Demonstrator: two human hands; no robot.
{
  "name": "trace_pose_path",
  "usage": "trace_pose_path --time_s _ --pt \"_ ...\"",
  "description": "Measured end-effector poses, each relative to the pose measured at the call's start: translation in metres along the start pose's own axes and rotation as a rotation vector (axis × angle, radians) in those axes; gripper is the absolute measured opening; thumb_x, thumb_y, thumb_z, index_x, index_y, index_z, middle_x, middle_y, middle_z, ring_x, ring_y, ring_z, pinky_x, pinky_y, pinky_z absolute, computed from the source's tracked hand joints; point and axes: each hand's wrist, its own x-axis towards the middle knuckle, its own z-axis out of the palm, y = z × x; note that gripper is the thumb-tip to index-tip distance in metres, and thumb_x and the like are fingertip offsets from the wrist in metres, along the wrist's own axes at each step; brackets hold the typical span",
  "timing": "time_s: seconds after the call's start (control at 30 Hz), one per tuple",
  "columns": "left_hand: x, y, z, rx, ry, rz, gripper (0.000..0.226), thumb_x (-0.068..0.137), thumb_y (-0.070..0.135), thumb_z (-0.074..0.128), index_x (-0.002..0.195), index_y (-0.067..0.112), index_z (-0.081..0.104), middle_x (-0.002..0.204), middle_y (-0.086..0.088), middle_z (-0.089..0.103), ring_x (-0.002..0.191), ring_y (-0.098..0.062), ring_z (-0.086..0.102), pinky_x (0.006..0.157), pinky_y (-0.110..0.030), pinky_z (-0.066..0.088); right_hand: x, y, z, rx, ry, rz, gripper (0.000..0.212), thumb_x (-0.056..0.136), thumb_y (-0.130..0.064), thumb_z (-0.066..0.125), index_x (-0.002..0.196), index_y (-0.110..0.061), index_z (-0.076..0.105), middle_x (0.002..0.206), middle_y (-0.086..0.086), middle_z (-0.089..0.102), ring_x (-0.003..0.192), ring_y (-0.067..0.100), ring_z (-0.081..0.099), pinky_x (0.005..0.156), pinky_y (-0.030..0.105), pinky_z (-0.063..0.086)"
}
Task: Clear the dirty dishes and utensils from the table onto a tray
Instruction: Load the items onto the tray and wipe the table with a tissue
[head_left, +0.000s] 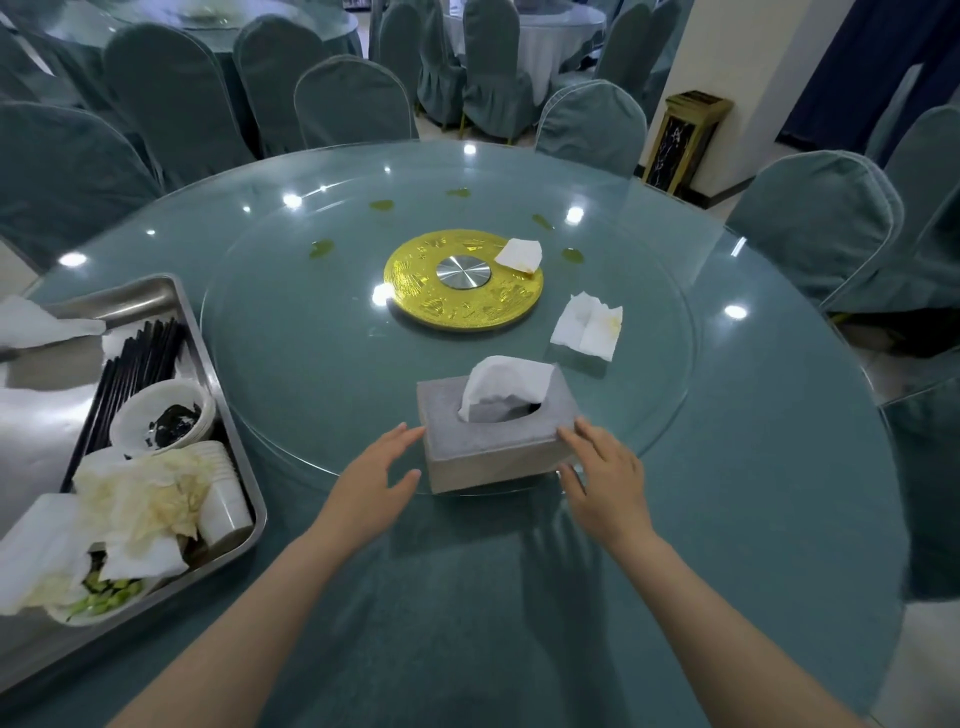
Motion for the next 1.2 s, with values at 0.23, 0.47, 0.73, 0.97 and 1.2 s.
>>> trace_pose_path --time_s 0.23,0.47,0.73,0.97,1.2 --pt "0.007 0.004 -0.001 0.017 0.047 0.015 0.058 0.093 0.019 0.057 0.146 0.028 0.036 0.158 0.005 0.020 0.146 -0.010 0.014 0.114 -0.025 0.015 0.013 -0.018 0.002 0.165 -0.062 -0.119 0.040 0.095 -0.021 0.053 0.135 -0.022 0.053 0.143 -0.002 0.047 0.131 0.018 0.040 0.106 0.024 0.027" --pt "0.025 0.007 -0.015 0.023 0.191 0.018 0.064 0.093 0.020 0.058 0.149 0.021 0.028 0.159 0.005 0.018 0.146 -0.010 0.011 0.115 -0.027 0.014 0.047 0.002 0.009 0.130 -0.177 0.106 0.044 0.098 -0.024 0.045 0.142 -0.023 0.043 0.156 -0.005 0.026 0.141 0.016 0.025 0.110 0.034 0.027" --pt "0.080 0.017 -0.025 0.068 0.201 0.067 0.066 0.093 0.022 0.055 0.150 0.024 0.023 0.159 0.006 0.016 0.147 -0.010 0.011 0.113 -0.025 0.013 0.104 0.017 0.015 0.121 -0.216 0.137 0.045 0.098 -0.024 0.046 0.143 -0.021 0.041 0.157 -0.001 0.024 0.144 0.018 0.021 0.114 0.036 0.023" --pt "0.140 0.010 -0.010 0.117 0.126 0.045 0.068 0.093 0.027 0.055 0.151 0.028 0.019 0.160 0.008 0.011 0.147 -0.009 0.009 0.114 -0.031 0.019 0.162 0.029 0.024 0.051 -0.231 0.101 0.046 0.099 -0.025 0.045 0.144 -0.018 0.040 0.158 0.004 0.021 0.146 0.022 0.015 0.117 0.036 0.019" --pt "0.185 -0.010 0.030 0.161 -0.143 -0.041 0.075 0.093 0.035 0.055 0.152 0.035 0.009 0.162 0.002 0.006 0.148 -0.013 0.007 0.115 -0.033 0.019 0.231 0.021 0.053 0.051 -0.242 0.038 0.049 0.100 -0.024 0.042 0.147 -0.016 0.034 0.159 0.004 0.016 0.148 0.022 0.008 0.117 0.033 0.012"
